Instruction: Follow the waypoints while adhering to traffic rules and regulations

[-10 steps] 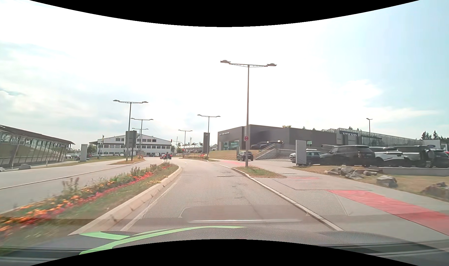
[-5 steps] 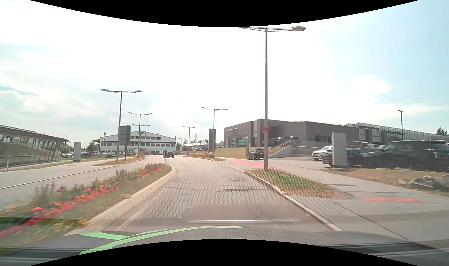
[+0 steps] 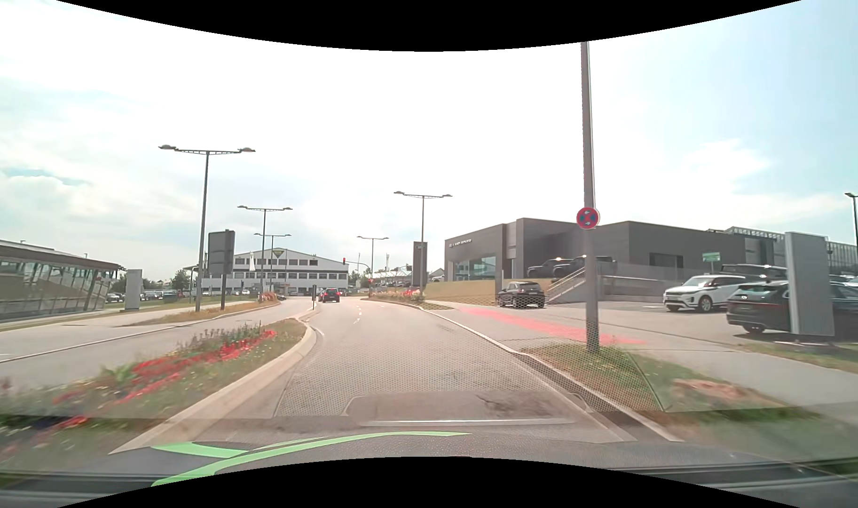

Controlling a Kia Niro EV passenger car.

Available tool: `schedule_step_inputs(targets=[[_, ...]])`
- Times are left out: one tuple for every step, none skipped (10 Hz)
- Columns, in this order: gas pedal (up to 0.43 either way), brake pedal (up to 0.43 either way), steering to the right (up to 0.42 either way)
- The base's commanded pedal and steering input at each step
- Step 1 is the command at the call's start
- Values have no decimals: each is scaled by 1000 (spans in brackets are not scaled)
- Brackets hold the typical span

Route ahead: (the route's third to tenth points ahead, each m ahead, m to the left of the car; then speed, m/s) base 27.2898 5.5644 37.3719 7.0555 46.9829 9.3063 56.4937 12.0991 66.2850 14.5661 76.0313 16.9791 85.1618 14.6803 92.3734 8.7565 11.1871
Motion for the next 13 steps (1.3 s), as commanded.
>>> schedule_step_inputs(targets=[[47, 0, -31], [39, 0, -31], [28, 0, -31], [0, 0, -32], [0, 0, -32], [0, 0, -31], [0, 0, -29], [0, 0, -29], [0, 0, -29], [0, 0, -29], [0, 0, -29], [0, 0, -29], [0, 0, -29]])
